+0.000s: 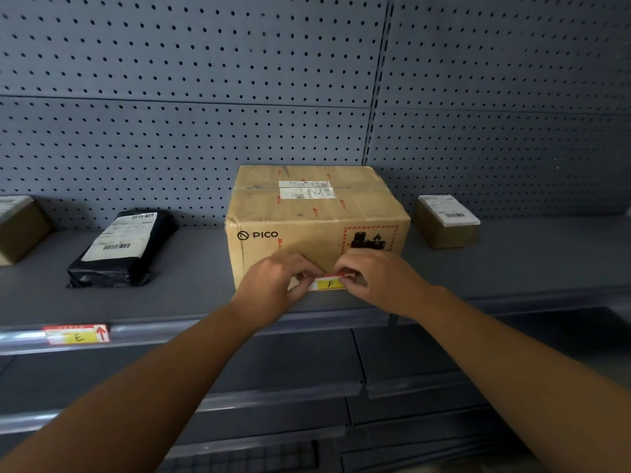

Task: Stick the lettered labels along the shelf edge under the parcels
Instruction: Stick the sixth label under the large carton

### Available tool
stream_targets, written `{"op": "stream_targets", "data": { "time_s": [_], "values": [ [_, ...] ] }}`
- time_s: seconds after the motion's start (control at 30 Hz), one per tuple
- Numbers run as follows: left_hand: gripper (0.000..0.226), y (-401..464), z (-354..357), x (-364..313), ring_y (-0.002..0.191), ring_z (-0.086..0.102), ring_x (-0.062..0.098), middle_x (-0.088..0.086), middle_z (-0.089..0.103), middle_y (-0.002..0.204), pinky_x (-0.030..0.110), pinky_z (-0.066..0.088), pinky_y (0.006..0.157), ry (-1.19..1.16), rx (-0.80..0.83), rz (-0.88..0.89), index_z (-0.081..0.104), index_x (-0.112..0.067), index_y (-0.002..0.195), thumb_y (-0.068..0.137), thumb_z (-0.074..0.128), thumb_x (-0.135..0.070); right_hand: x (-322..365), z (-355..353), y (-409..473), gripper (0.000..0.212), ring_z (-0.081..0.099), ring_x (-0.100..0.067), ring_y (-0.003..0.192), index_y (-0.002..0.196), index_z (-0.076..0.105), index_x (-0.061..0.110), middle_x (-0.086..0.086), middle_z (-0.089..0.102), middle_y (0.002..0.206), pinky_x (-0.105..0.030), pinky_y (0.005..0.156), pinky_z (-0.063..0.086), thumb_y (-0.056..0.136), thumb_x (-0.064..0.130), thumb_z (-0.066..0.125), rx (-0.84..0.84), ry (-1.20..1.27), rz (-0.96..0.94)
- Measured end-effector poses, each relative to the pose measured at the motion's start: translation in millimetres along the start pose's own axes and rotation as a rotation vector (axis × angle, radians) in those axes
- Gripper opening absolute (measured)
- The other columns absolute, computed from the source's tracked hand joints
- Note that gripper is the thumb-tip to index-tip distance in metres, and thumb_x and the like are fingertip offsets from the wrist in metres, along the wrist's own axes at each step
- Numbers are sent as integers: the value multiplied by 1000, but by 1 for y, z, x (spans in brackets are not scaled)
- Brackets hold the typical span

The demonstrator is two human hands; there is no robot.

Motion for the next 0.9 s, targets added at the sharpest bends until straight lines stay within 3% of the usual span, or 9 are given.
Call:
{"op": "stream_targets", "data": {
  "time_s": [0.2, 0.53, 0.9],
  "values": [
    [14, -13, 17, -9, 78, 61, -1, -17, 71, 93, 20, 50, 71, -41, 58, 5, 71, -28, 100, 88, 72, -21, 1, 14, -14, 7, 57, -10, 78, 101, 67, 19, 7, 63, 91, -36, 66, 52, 95, 23, 67, 15, -24, -5],
    [9, -21, 25, -3, 77, 61, 10, -11, 69, 87, 36, 52, 72, 55, 55, -17, 69, -24, 90, 84, 73, -18, 10, 25, -19, 6, 53, -13, 77, 94, 65, 16, 4, 60, 86, -31, 68, 47, 96, 21, 63, -28, -103, -55],
    [9, -28, 33, 5, 78, 59, 7, -13, 68, 86, 33, 51, 72, 72, 123, -32, 69, -28, 90, 86, 74, -22, 18, 39, -17, 5, 50, -12, 78, 92, 64, 16, 3, 60, 87, -21, 74, 32, 96, 19, 62, -36, -128, -108]
  ]
}}
Point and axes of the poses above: each hand's wrist, its own y-axis towards the middle knuckle, its own z-axis out of the palm, x = y × z, the point moved 10 cm from there along y, towards the middle knuckle
